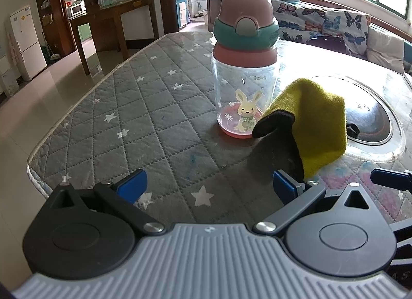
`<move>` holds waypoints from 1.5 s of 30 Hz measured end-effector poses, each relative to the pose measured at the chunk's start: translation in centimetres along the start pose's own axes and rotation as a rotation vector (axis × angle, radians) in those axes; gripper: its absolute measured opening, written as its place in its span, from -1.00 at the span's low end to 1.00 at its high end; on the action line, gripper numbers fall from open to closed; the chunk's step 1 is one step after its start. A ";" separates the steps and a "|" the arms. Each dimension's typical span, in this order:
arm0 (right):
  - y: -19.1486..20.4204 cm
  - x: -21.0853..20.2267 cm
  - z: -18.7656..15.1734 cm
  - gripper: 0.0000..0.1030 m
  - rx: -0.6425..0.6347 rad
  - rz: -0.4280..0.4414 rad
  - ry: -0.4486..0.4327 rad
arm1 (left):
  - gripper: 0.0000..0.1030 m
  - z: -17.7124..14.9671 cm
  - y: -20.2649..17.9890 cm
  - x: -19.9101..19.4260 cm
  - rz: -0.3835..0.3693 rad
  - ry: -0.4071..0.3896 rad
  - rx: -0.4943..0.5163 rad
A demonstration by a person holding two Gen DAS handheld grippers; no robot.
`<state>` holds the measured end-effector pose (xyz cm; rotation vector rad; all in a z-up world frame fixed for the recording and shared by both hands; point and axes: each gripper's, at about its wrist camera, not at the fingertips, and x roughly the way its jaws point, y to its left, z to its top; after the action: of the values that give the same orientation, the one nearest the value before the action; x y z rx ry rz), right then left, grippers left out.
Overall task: Clean container
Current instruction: 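Move the right tool toward the yellow cloth beside the bottle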
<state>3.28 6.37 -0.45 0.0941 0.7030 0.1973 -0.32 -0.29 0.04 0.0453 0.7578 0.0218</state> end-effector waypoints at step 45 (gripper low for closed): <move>2.2 -3.3 -4.1 1.00 0.001 -0.002 -0.047 | 1.00 -5.6 -1.4 -3.7 -0.024 -0.004 0.000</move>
<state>-2.19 7.91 -1.14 0.0989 0.6568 0.1927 -6.83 -1.66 -1.55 0.0368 0.7544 -0.0011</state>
